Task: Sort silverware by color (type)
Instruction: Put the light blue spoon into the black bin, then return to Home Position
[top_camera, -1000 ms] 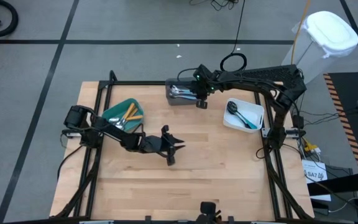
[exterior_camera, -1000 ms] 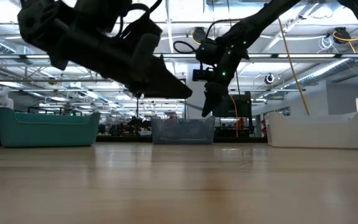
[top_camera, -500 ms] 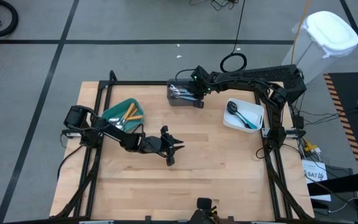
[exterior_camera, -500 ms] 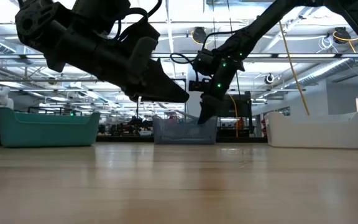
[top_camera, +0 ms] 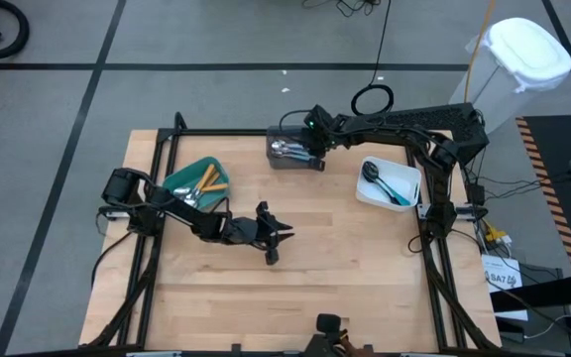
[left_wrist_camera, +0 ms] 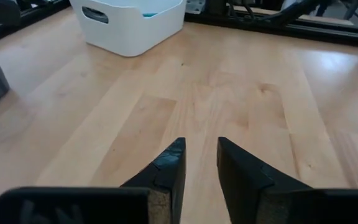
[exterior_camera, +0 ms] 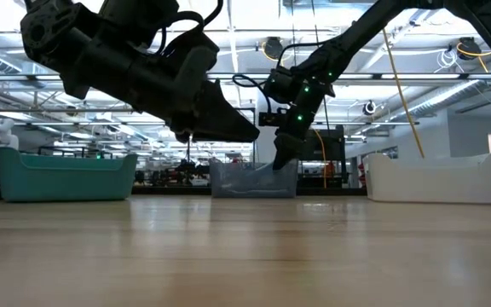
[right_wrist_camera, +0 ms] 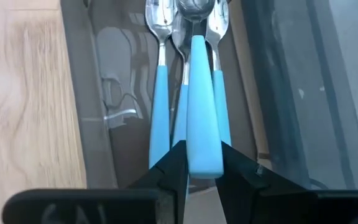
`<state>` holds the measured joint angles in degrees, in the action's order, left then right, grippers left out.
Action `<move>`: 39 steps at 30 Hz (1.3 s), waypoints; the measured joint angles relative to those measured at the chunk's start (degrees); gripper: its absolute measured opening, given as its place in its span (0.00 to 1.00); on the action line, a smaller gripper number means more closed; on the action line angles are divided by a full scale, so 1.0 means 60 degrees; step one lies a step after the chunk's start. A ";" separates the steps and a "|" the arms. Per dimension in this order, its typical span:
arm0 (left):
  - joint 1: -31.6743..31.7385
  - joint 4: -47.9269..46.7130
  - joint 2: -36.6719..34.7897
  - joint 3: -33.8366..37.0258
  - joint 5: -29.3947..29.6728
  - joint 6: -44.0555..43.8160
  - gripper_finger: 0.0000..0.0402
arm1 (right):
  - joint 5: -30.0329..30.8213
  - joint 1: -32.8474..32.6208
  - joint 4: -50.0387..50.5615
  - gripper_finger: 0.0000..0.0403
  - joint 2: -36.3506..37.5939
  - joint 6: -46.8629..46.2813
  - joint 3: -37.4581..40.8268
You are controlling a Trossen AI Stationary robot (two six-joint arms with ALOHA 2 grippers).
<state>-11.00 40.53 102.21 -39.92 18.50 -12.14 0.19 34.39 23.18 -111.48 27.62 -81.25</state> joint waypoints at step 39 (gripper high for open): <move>-0.0096 0.1160 0.0000 -0.0007 0.0010 0.0400 0.17 | -0.2253 -0.2782 -0.1126 0.49 0.6912 -0.2343 0.4228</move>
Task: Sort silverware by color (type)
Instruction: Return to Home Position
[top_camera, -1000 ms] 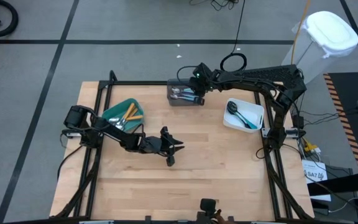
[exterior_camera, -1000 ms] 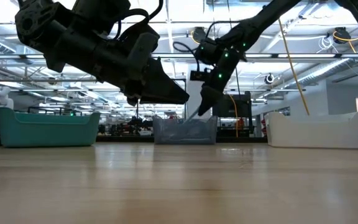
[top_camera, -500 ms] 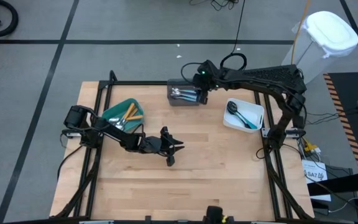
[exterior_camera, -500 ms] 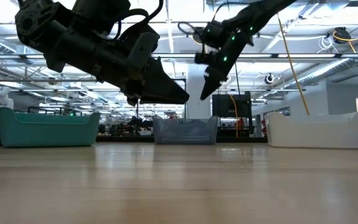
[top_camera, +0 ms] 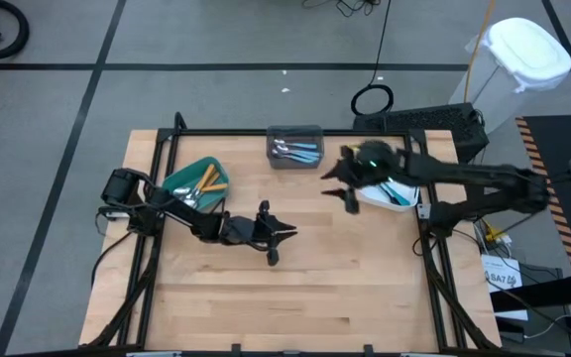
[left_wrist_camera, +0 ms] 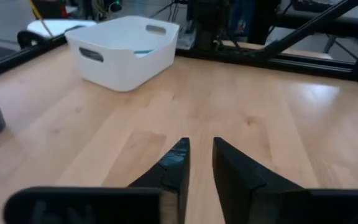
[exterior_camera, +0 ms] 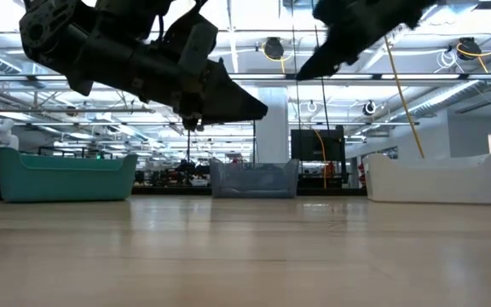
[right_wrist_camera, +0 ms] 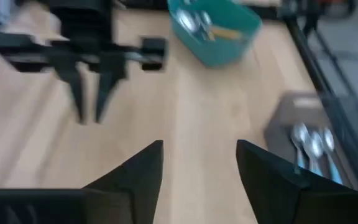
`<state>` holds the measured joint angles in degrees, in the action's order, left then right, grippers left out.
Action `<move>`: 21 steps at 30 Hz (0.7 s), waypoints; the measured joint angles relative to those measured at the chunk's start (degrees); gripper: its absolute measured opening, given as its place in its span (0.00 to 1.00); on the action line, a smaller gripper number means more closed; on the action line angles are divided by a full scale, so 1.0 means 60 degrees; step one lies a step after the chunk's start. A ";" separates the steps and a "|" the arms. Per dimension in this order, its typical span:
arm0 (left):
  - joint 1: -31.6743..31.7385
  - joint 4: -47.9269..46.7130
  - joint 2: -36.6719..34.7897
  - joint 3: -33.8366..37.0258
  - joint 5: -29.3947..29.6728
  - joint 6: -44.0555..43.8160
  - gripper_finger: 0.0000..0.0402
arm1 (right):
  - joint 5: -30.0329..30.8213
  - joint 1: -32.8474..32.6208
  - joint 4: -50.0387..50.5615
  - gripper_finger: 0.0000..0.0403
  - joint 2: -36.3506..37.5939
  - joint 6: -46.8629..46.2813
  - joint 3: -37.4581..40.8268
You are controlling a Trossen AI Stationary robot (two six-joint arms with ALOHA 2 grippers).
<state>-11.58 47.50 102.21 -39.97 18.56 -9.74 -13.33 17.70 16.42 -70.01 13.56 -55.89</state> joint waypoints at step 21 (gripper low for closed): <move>0.0640 0.1062 -0.0004 0.0634 0.0176 0.1573 0.00 | 0.3468 -0.3051 -0.3071 0.02 0.4854 0.0050 0.5521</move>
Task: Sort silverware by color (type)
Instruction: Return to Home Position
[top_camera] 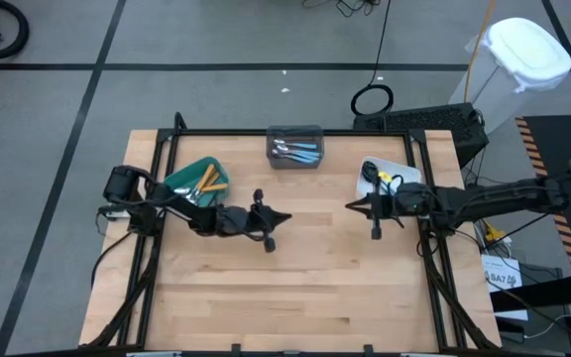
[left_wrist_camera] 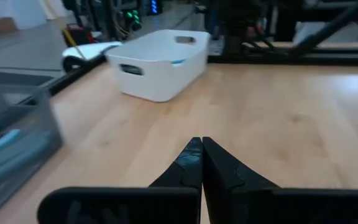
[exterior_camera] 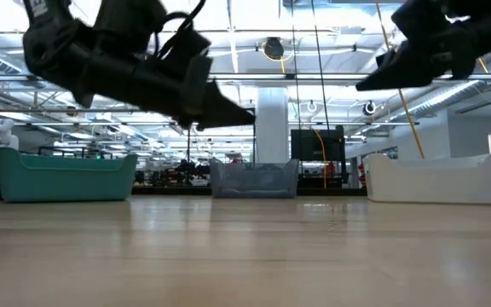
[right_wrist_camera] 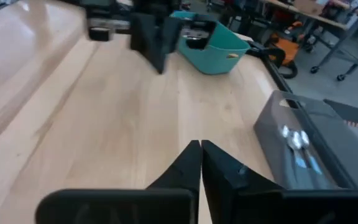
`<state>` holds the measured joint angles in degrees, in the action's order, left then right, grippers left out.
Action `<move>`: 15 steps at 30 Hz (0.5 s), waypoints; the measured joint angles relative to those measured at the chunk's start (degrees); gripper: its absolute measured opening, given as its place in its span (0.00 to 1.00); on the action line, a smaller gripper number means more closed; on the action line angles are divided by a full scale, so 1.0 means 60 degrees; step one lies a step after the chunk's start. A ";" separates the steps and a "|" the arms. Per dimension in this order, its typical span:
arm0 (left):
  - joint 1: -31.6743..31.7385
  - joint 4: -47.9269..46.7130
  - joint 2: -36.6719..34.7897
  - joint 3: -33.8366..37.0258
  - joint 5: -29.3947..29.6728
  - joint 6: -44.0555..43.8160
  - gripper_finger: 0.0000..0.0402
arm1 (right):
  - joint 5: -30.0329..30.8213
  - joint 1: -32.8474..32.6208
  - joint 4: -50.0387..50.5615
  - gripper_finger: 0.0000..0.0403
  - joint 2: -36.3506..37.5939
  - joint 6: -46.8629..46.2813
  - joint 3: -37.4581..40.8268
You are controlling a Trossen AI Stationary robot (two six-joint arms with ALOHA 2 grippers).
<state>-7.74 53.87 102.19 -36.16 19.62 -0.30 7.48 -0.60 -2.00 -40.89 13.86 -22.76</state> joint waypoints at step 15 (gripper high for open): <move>0.0681 0.2871 0.0000 0.2611 -0.0515 -0.0519 0.00 | -0.0128 -0.0171 -0.2066 0.00 0.0139 0.0071 0.1943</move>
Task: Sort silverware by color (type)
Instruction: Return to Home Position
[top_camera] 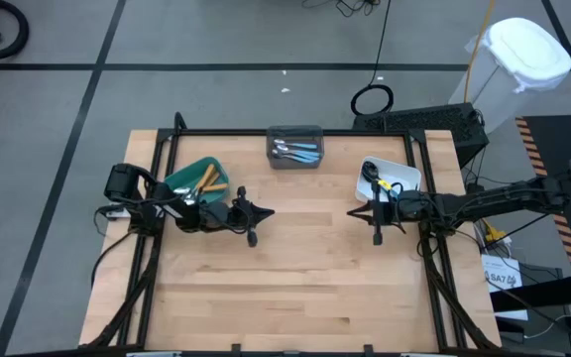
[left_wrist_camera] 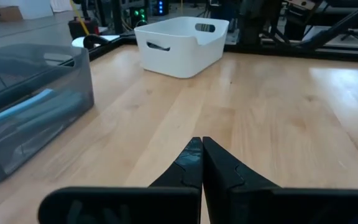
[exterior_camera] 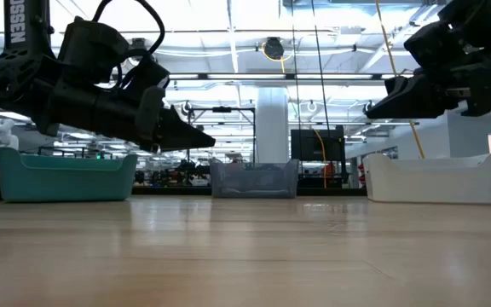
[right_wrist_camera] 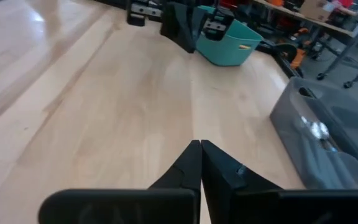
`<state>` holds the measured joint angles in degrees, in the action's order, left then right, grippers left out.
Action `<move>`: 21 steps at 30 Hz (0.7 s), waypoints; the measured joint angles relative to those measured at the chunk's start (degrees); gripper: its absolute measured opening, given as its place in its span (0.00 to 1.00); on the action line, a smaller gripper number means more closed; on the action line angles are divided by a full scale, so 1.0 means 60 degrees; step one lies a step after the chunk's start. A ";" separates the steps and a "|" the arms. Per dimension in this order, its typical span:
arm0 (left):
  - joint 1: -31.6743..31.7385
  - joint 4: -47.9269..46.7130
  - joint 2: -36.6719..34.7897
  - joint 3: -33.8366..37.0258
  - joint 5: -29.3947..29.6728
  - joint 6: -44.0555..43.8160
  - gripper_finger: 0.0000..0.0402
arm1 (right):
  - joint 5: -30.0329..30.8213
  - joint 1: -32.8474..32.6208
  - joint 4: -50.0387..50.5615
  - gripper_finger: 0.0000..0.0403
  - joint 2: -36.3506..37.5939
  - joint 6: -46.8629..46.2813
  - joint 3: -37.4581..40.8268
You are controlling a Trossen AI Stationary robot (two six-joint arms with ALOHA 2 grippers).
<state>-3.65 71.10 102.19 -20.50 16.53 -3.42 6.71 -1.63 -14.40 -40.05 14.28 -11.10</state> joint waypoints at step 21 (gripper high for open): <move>-0.0293 0.0028 -0.3713 0.2787 0.0046 0.0095 0.00 | -0.0656 0.0000 -0.0270 0.00 0.1160 -0.0325 0.1280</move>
<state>-5.41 71.27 79.92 -3.78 16.80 -2.85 2.77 -1.63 -16.02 -33.09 12.33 -3.42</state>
